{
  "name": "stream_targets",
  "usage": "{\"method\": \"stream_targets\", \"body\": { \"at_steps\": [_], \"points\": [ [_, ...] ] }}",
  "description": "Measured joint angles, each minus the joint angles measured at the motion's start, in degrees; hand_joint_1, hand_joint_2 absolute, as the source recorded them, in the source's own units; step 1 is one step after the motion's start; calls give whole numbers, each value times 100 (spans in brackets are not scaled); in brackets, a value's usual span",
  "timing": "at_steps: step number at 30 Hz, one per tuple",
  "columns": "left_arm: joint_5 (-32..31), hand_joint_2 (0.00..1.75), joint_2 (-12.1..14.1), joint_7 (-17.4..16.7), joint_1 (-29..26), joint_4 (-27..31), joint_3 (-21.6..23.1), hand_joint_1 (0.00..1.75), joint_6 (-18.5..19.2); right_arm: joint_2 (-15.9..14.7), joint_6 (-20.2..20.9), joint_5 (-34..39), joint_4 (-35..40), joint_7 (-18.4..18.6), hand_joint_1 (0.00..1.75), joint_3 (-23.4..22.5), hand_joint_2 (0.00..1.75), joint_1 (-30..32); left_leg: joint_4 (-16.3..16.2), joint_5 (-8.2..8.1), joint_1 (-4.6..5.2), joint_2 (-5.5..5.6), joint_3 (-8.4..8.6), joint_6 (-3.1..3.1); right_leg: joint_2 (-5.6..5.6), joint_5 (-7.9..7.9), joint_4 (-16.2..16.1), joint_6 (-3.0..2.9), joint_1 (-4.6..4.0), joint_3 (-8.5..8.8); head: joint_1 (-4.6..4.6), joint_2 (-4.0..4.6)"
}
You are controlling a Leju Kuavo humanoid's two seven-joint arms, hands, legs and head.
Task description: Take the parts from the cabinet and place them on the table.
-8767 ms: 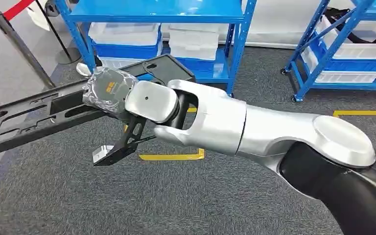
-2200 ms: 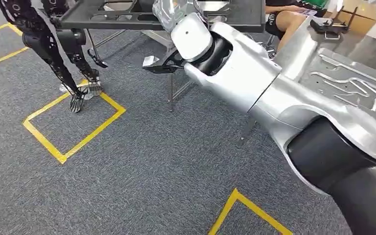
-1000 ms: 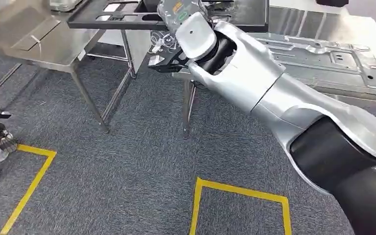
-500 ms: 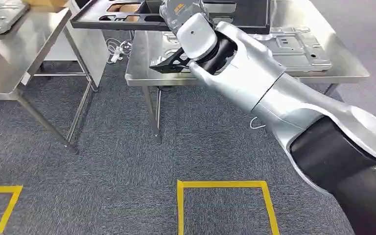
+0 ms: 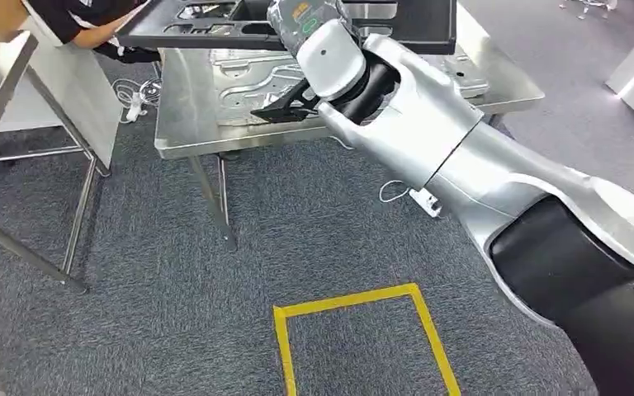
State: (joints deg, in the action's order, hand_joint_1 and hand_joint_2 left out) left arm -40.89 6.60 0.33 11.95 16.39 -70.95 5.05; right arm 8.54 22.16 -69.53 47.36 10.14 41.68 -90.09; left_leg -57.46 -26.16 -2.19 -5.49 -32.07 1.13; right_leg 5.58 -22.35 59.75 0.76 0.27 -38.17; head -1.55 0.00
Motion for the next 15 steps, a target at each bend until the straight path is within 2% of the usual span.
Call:
{"method": "stream_targets", "body": {
  "at_steps": [2, 4, 5, 6, 7, 8, 9, 10, 11, 12, 13, 14, 15],
  "points": [
    [2, 175, -9, 2, 11, -2, 2, 0, 0, 29, -2, 2, 4, -9, 175, 0, 175, 1, -2, -36, 23, -117, 39, 71, -180, 20, -17, -85, -1, -9, 4, 0],
    [9, 175, -7, 0, 23, -2, 18, 0, 0, 22, -11, 0, 2, -20, 175, 0, 175, -3, 63, -49, 19, -228, 112, 138, -303, -2, -3, -156, -3, -14, 7, 0],
    [15, 175, -22, -4, 36, -2, 35, 0, 0, 22, -20, -7, 20, -48, 175, 2, 175, -5, 50, -160, -22, -151, 106, 187, -355, 23, -66, -217, 70, 35, 11, 0],
    [28, 175, -17, -9, 37, -2, 55, 0, -2, 11, -15, -20, 15, -66, 175, 2, 175, -17, -130, -290, -23, 159, 71, 187, -391, 20, -83, -257, 53, 50, 6, 0],
    [48, 175, -15, -13, 33, -2, 63, 0, -9, 13, -9, -26, 13, -90, 175, 2, 175, -27, -468, -465, -18, 345, -87, 162, -420, 15, -83, -296, 37, 48, 11, 0],
    [66, 175, -13, -17, 24, -2, 74, 0, -26, 33, -6, -26, 11, -116, 175, 4, 175, -22, -977, -694, 4, 466, -346, 147, -482, 2, -83, -316, 21, 48, 9, 0],
    [81, 175, -13, -28, 17, -2, 90, 0, -53, 44, -4, -26, 2, -142, 175, 9, 175, -1, -1462, -870, 18, 508, -609, 132, -529, -10, -82, -335, -4, 52, 11, 0],
    [114, 175, -13, -52, 19, -2, 105, 0, -68, 57, -4, -26, 2, -170, 175, 20, 175, 26, -1837, -936, 33, 511, -846, 109, -591, -17, -74, -347, -36, 57, 9, 0],
    [118, 175, -18, -66, 19, -4, 122, 0, -68, 57, -2, -20, 2, -186, 175, 24, 175, 51, -1879, -833, 42, 511, -931, 79, -637, -26, -67, -361, -63, 69, 9, 0],
    [129, 175, -22, -72, 19, -4, 153, 0, -70, 59, -2, -15, 2, -203, 175, 28, 175, 59, -1656, -605, 52, 511, -883, 39, -674, -39, -56, -373, -85, 87, 9, 0],
    [133, 175, -22, -77, 19, -2, 171, 0, -70, 57, 0, -11, 2, -212, 175, 33, 175, 57, -1199, -289, 66, 511, -712, -5, -709, -60, -45, -379, -105, 111, 9, 0],
    [171, 175, -15, -81, 20, -2, 190, 0, -74, 59, -2, -9, 2, -214, 175, 37, 175, 49, -548, 87, 94, 523, -450, -66, -741, -91, -28, -377, -120, 146, 9, 0],
    [186, 175, -9, -81, 23, -2, 201, 0, -76, 57, -2, -2, 0, -216, 175, 39, 175, 48, -252, 147, 119, 549, -341, -128, -752, -111, -23, -374, -119, 158, 9, 0]
  ]
}}
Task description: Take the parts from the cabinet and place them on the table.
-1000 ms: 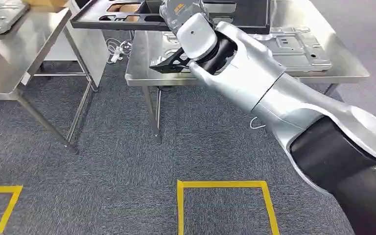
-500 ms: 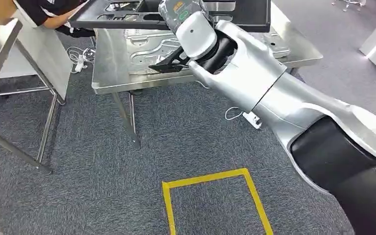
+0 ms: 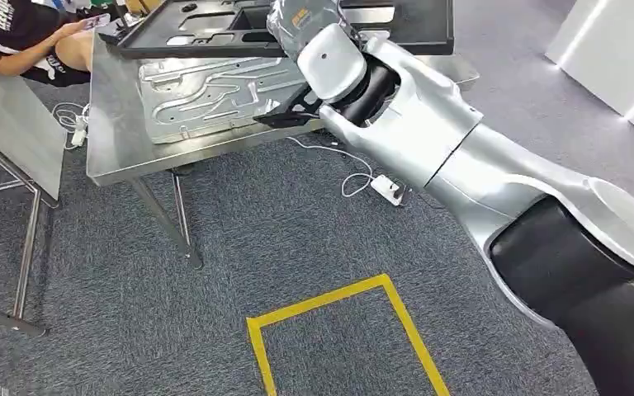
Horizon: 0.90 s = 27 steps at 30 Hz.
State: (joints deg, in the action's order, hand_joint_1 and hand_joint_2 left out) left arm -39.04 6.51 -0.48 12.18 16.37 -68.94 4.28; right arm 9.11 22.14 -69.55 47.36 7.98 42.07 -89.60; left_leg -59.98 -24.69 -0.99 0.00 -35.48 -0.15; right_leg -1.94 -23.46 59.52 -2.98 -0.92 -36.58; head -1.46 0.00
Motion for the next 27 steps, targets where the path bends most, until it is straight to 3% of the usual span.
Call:
{"method": "stream_targets", "body": {
  "at_steps": [1, 4, 5, 6, 7, 9, 10, 11, 12, 13, 14, 15, 16, 20, 22, 23, 25, 26, 27],
  "points": [
    [19, 175, 13, -7, 0, 0, 24, 0, -2, -4, 4, 2, -15, 0, 175, 0, 175, -14, 79, -23, 30, 9, 59, -13, -27, 2, 25, 26, -29, -37, 0, 0],
    [50, 175, 15, -11, 17, 0, 92, 0, -7, -4, 22, 33, -24, -9, 175, 15, 175, 8, 126, -48, 49, 2, 52, -26, -38, 24, -3, 87, -3, -66, 0, 0],
    [59, 175, 9, -15, 17, -2, 101, 0, -7, -2, 20, 42, -20, -9, 175, 22, 175, 2, 186, -23, -11, -4, 82, -58, -43, 10, 7, 115, -38, -63, 2, 0],
    [68, 175, 0, -20, 18, 0, 120, 0, -7, -6, 20, 48, -20, -9, 175, 22, 175, -4, 223, -8, -31, -37, 130, -77, 31, -84, 108, 163, -38, -99, -4, 0],
    [74, 175, -4, -20, 17, 0, 146, 0, -7, -9, 20, 48, -20, -7, 175, 22, 175, -17, 228, -10, -35, -40, 139, -100, 80, -245, 359, 189, -27, -208, -5, 0],
    [87, 175, -9, -22, 13, 0, 190, 0, -7, -9, 22, 50, -22, -9, 175, 28, 175, -15, 223, -19, -35, -41, 145, -110, 128, -627, 1244, 235, 30, -642, -2, 0],
    [103, 175, -9, -22, 19, 0, 205, 0, -7, -7, 24, 55, -22, -11, 175, 39, 175, -2, 219, -26, -35, -43, 145, -108, 141, -752, 1669, 259, 62, -873, -4, 0],
    [120, 175, -9, -22, 21, 0, 216, 0, -4, -7, 35, 59, -24, -11, 175, 48, 175, 9, 210, -35, -38, -43, 148, -104, 155, -752, 1864, 275, 88, -1001, -4, 0],
    [129, 175, -13, -28, 9, 0, 234, 0, -4, -13, 50, 61, -26, -11, 175, 63, 175, 16, 198, -59, -42, -41, 157, -99, 162, -591, 1742, 288, 114, -987, -4, 0],
    [159, 175, -15, -35, -2, -2, 236, 0, -4, -13, 52, 68, -26, -11, 175, 72, 175, 16, 182, -79, -47, -39, 168, -89, 165, -371, 1433, 289, 124, -855, -4, 0],
    [206, 175, -18, -37, -11, 0, 243, 0, -4, -13, 50, 72, -26, -11, 175, 72, 175, 9, 160, -116, -54, -38, 196, -68, 176, -19, 778, 278, 133, -541, -4, 0],
    [258, 175, -18, -37, -14, 0, 253, 0, -4, -13, 50, 85, -26, -11, 175, 74, 175, 0, 147, -157, -57, -40, 228, -43, 201, 180, 178, 255, 129, -272, -4, 0],
    [288, 175, -20, -37, -23, 0, 258, 0, -4, -17, 50, 85, -28, -11, 175, 74, 175, 0, 164, -164, -48, -45, 221, -22, 205, 39, 139, 245, 105, -194, -2, 0],
    [345, 175, -22, -52, -27, -2, 315, 0, -9, -18, 61, 118, -24, -26, 175, 87, 175, 11, 196, -173, -57, -57, 239, 113, 174, 38, 65, 148, 42, -161, -2, 0],
    [361, 175, -20, -59, -47, 0, 356, 0, -24, -22, 74, 136, -17, -26, 175, 92, 175, 3, 90, -278, -69, -50, 228, 164, 174, 77, -55, 73, 100, -74, 0, 0],
    [372, 175, -13, -70, -49, 0, 369, 0, -26, -20, 74, 151, -20, -24, 175, 94, 175, -12, -180, -450, -69, -47, 97, 165, 174, 75, -64, 37, 104, -64, 4, 0],
    [400, 175, -4, -90, -57, 0, 378, 0, -39, -15, 79, 168, -22, -26, 175, 105, 175, -5, -1071, -842, -68, -40, -358, 192, 161, 58, -63, 8, 93, -55, 2, 0],
    [409, 175, -4, -100, -72, 0, 387, 0, -42, -15, 85, 172, -24, -28, 175, 118, 175, 7, -1432, -940, -68, -39, -575, 202, 153, 52, -58, 0, 80, -55, 4, 0],
    [413, 175, -4, -107, -90, 0, 396, 0, -46, -15, 92, 181, -24, -28, 175, 131, 175, 21, -1579, -910, -69, -39, -690, 201, 139, 45, -52, -4, 72, -54, 2, 0]
  ]
}}
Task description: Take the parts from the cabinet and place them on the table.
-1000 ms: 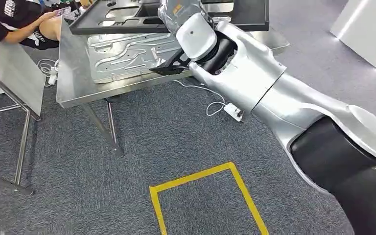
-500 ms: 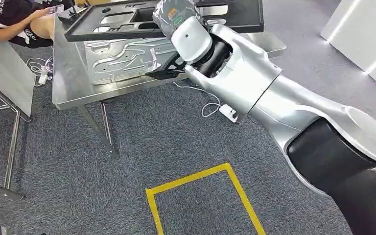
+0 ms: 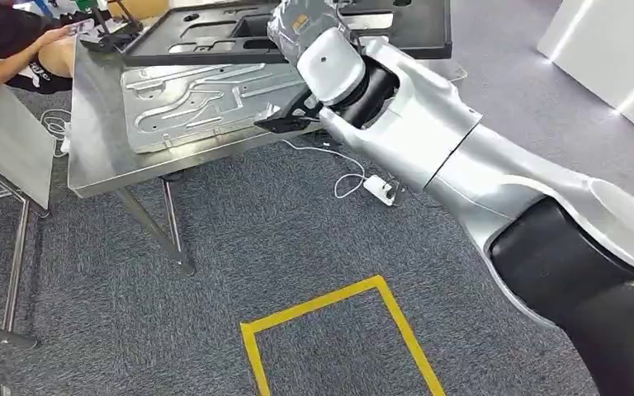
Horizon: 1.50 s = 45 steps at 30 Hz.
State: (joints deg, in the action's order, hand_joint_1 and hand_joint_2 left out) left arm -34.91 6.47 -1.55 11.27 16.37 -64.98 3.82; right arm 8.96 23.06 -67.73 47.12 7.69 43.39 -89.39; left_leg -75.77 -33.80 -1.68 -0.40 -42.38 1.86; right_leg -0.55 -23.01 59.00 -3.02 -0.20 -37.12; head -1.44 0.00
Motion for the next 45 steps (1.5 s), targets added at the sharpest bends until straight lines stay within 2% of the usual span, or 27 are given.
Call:
{"method": "stream_targets", "body": {
  "at_steps": [1, 3, 4, 5, 9, 11, 12, 14, 15, 16, 18, 20, 21, 24, 26, 27, 30, 31, 32, 33, 35, 36, 37, 40, 42, 43, 45],
  "points": [
    [11, 175, 0, 0, -15, 0, 9, 0, -13, 0, 7, 4, 0, 0, 175, 13, 175, 7, 159, 190, 1, 0, 31, -8, -15, -11, 10, 2, -8, 8, 0, 0],
    [13, 175, 11, 0, -17, 0, 35, 0, -28, 0, 9, 4, 9, 0, 175, 52, 175, 4, 1131, 777, 3, 1, 460, -50, -28, -48, 44, 20, -15, 40, 0, 0],
    [13, 175, 22, 0, -18, 0, 48, 0, -28, 0, 11, 4, 11, 0, 175, 65, 175, 4, 1615, 949, 6, 5, 673, -82, -29, -74, 56, 37, -16, 51, 0, 0],
    [13, 175, 33, 2, -16, 0, 61, 0, -31, 0, 11, 4, 11, 2, 175, 74, 175, 1, 1696, 856, 58, 16, 754, -95, -36, -84, 78, 61, -58, 34, -2, 0],
    [13, 175, 33, 0, -23, 0, 85, 0, -37, -2, 15, 6, 11, 2, 175, 96, 175, 8, 1715, 889, 75, 22, 725, -137, -43, -60, 55, 131, -31, 26, 0, 0],
    [15, 175, 33, 0, -25, 0, 90, 0, -57, -7, 15, 6, 22, 2, 175, 96, 175, -1, 1791, 930, 7, 0, 782, -196, -36, -139, 135, 200, -46, -3, 0, 0],
    [18, 175, 37, 2, -36, 0, 92, 0, -61, -24, 15, 9, 22, 6, 175, 96, 175, -15, 1802, 930, 4, 1, 793, -242, -14, -317, 391, 229, -44, -117, -7, 0],
    [28, 175, 37, 4, -65, 0, 94, 0, -53, -35, 26, 22, 28, -4, 175, 103, 175, -14, 1796, 922, 11, -7, 795, -257, -4, -722, 1277, 270, -3, -543, -4, 0],
    [33, 175, 37, 4, -70, 0, 96, 0, -44, -37, 54, 31, 31, -28, 175, 122, 175, -9, 1790, 917, 13, -11, 793, -263, 5, -870, 1703, 283, 12, -759, -4, 0],
    [35, 175, 37, 0, -72, 0, 98, 0, -44, -48, 87, 37, 31, -44, 175, 138, 175, 5, 1783, 911, 13, -9, 795, -266, 16, -884, 1943, 295, 27, -899, -4, 0],
    [50, 175, 33, -20, -75, 0, 105, 0, -44, -52, 118, 37, 31, -50, 175, 175, 175, 11, 1761, 883, 12, 7, 810, -264, 24, -539, 1530, 286, 42, -735, -5, 0],
    [63, 175, 33, -24, -75, 0, 120, 0, -44, -52, 125, 26, 33, -48, 175, 188, 175, -2, 1745, 832, 14, 20, 848, -236, 29, 17, 372, 216, 37, -174, -4, 0],
    [72, 175, 28, -24, -74, 0, 129, 0, -44, -52, 125, 26, 33, -48, 175, 201, 175, -10, 1743, 818, 29, 16, 842, -214, 31, -68, 178, 192, 15, -52, -2, 0],
    [85, 175, 26, -42, -60, 0, 159, 0, -44, -37, 109, 26, 28, -48, 175, 251, 175, -17, 1771, 819, 40, 16, 843, -131, 23, -70, 99, 164, -37, -26, -4, 0],
    [105, 175, 26, -52, -60, 0, 190, 0, -44, -35, 76, 26, 31, -50, 175, 256, 175, -18, 1763, 761, 19, 15, 845, -76, 35, -25, -48, 98, 55, 78, 0, 0],
    [118, 175, 28, -52, -64, 0, 208, 0, -44, -41, 61, 26, 18, -48, 175, 262, 175, -29, 1596, 651, 27, 21, 804, -71, 40, -26, -89, 58, 41, 126, -2, 0],
    [125, 175, 37, -52, -70, 0, 238, 0, -44, -37, 31, 24, -2, -46, 175, 293, 175, -46, 315, 122, 17, 21, 134, -6, 35, -50, -81, 7, 35, 144, -2, 0],
    [125, 175, 33, -63, -82, 0, 249, 0, -42, -35, 31, 24, -9, -50, 175, 321, 175, -36, 13, 74, 16, 20, -64, 7, 21, -61, -70, 7, 34, 143, 0, 0],
    [127, 175, 33, -68, -82, 0, 258, 0, -41, -33, 26, 24, -15, -52, 175, 337, 175, -24, 19, 189, 10, 19, -111, 13, 10, -81, -53, 12, 34, 151, 0, 0],
    [127, 175, 33, -68, -84, 0, 262, 0, -39, -33, 24, 22, -22, -57, 175, 345, 175, -21, 291, 418, 6, 18, -20, 16, 4, -112, -32, 24, 35, 161, 0, 0],
    [127, 175, 50, -68, -84, 0, 264, 0, -44, -33, 13, 22, -31, -59, 175, 347, 175, -25, 1348, 1005, -2, 14, 478, 6, 0, -190, 31, 65, 45, 209, 0, 0],
    [125, 175, 48, -68, -77, 0, 271, 0, -44, -35, 9, 22, -33, -59, 175, 347, 175, -25, 1655, 992, -3, 16, 624, -9, -1, -228, 51, 98, 42, 209, 0, 0],
    [127, 175, 50, -68, -64, 0, 282, 0, -42, -35, -4, 22, -48, -61, 175, 354, 175, -43, 1733, 950, 49, 16, 660, -35, -8, -248, 87, 135, 1, 171, 0, 0],
    [127, 175, 48, -83, -68, 0, 306, 0, -42, -33, -15, 22, -66, -81, 175, 361, 175, -43, 1735, 936, 41, 34, 642, -137, -21, -207, 80, 217, -17, 194, -4, 0],
    [129, 175, 48, -85, -68, 0, 326, 0, -41, -37, -26, 20, -74, -81, 175, 358, 175, -44, 1767, 918, -2, 42, 755, -207, 3, -279, 210, 288, 10, 157, -4, 0],
    [129, 175, 48, -85, -66, 0, 339, 0, -41, -39, -31, 20, -79, -79, 175, 358, 175, -69, 1768, 898, 2, 43, 790, -238, 13, -374, 452, 300, 15, 39, -4, 0],
    [131, 175, 48, -85, -56, 0, 367, 0, -44, -37, -53, 20, -85, -83, 175, 358, 175, -98, 1766, 855, 16, 39, 822, -284, 18, -673, 1249, 340, 30, -458, -4, 0]
  ]
}}
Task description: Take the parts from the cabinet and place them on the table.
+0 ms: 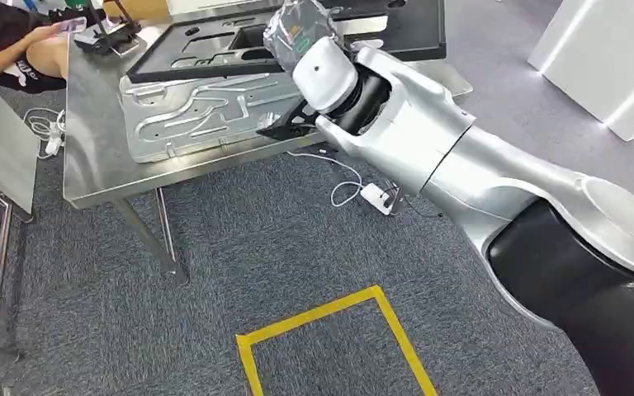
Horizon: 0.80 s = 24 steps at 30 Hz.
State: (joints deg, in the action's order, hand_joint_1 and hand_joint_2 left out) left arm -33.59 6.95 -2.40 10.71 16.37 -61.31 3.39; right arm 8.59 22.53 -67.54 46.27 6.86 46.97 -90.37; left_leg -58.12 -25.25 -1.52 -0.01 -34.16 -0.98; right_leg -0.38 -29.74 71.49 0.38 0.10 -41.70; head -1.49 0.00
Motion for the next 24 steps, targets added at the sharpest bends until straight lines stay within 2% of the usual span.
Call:
{"method": "stream_targets", "body": {
  "at_steps": [1, 2, 3, 4, 6, 7, 8, 9, 11, 12, 13, 16, 17, 18, 19, 21, 22, 23, 24],
  "points": [
    [0, 175, -2, -2, 2, 0, 7, 0, 2, 0, -13, 0, 0, -7, 175, 2, 175, 3, -6, -29, 3, 0, 19, -9, 4, -117, 354, 12, 7, -243, 0, 0],
    [-2, 175, -2, -2, 8, 0, 18, 0, 2, 0, -11, 0, -7, -11, 175, 2, 175, 11, -11, -68, 9, 4, 53, -8, 6, -107, 536, 14, 10, -414, 0, 0],
    [0, 175, -2, -4, 0, 0, 26, 0, 2, -2, -11, 0, -35, -11, 175, 2, 175, 21, -11, -105, 12, 13, 110, -3, 6, 36, 417, 4, 8, -429, 0, 0],
    [0, 175, -2, -7, -8, 0, 31, 0, 0, -2, -11, 0, -48, -17, 175, 2, 175, 20, -10, -157, 19, 27, 184, 5, 5, 311, 34, -33, -2, -305, 0, 0],
    [2, 175, -7, -13, -2, 0, 33, 0, -2, -2, -11, 0, -57, -15, 175, 2, 175, 5, -7, -236, 39, 34, 325, 33, 7, 954, -992, -190, -59, 84, 0, 0],
    [15, 175, -31, -15, 1, -2, 35, 0, -2, 0, -13, 0, -76, -13, 175, 4, 175, 7, -17, -274, 47, 32, 354, 62, 3, 938, -1139, -246, -97, 116, 21, 0],
    [57, 175, -31, -15, 8, -2, 37, 0, -2, 11, -22, 0, -79, -17, 175, 7, 175, -7, 13, -282, 41, 34, 335, 85, 3, 902, -1247, -245, -104, 190, 4, 0],
    [81, 175, -31, -17, 14, -2, 37, 0, -4, 15, -17, 0, -79, -26, 175, 7, 175, -5, 66, -303, 33, 25, 355, 121, 2, 932, -1234, -257, -116, 189, 13, 0],
    [114, 175, -52, -17, -2, -2, 37, 0, -2, 13, -17, 0, -90, -24, 175, 7, 175, -5, 4, -252, 39, 29, 419, 188, 1, 892, -1318, -327, -96, 300, 11, 0],
    [111, 175, -57, -15, -5, -2, 37, 0, -2, 7, -17, 0, -94, -30, 175, 7, 175, -8, -86, -332, 12, 19, 381, 182, 14, 897, -1392, -339, -64, 391, 11, 0],
    [111, 175, -57, -11, -2, -2, 37, 0, -2, 2, -17, -2, -109, -31, 175, 9, 175, -38, -344, -410, 16, 21, 261, 182, 17, 883, -1409, -367, -58, 426, 11, 0],
    [157, 175, -42, 72, -2, -2, 37, 0, -2, 7, -17, -15, -129, -55, 175, 20, 175, -45, -1483, -904, 4, 21, -444, 282, -4, 826, -1405, -398, -51, 457, 13, 0],
    [175, 175, -42, 79, -2, -2, 37, 0, -2, 7, -17, -15, -136, -68, 175, 31, 175, -27, -1661, -938, -4, 20, -604, 294, -12, 806, -1395, -391, -47, 468, 15, 0],
    [188, 175, -44, 81, -5, -2, 37, 0, -2, 7, -17, -15, -142, -81, 175, 50, 175, -10, -1599, -796, -21, 19, -676, 328, -27, 773, -1376, -376, -41, 489, 13, 0],
    [199, 175, -37, 81, -6, -2, 37, 0, -2, 7, -17, -15, -146, -83, 175, 59, 175, -6, -1250, -497, -34, 18, -599, 352, -31, 728, -1342, -354, -29, 512, 13, 0],
    [221, 175, -11, 66, -9, -2, 37, 0, 9, 7, -17, -17, -157, -83, 175, 59, 175, -24, -279, 174, -60, 14, -250, 391, -31, 633, -1252, -298, 3, 552, 15, 0],
    [227, 175, -15, 74, -8, -2, 37, 0, 20, 7, -17, -17, -168, -85, 175, 61, 175, -28, -135, 84, -42, 23, -224, 392, -35, 600, -1224, -255, -3, 555, 15, 0],
    [238, 175, -13, 90, 5, -2, 37, 0, 20, 4, -15, -20, -181, -85, 175, 63, 175, -49, 16, -79, 14, 13, -211, 333, -44, 589, -1208, -225, -9, 516, 15, 0],
    [240, 175, 2, 101, 4, -2, 44, 0, 20, 4, -15, -20, -186, -92, 175, 63, 175, -54, -28, 16, 21, 18, -182, 251, -51, 581, -1218, -186, -13, 495, 13, 0]
  ]
}}
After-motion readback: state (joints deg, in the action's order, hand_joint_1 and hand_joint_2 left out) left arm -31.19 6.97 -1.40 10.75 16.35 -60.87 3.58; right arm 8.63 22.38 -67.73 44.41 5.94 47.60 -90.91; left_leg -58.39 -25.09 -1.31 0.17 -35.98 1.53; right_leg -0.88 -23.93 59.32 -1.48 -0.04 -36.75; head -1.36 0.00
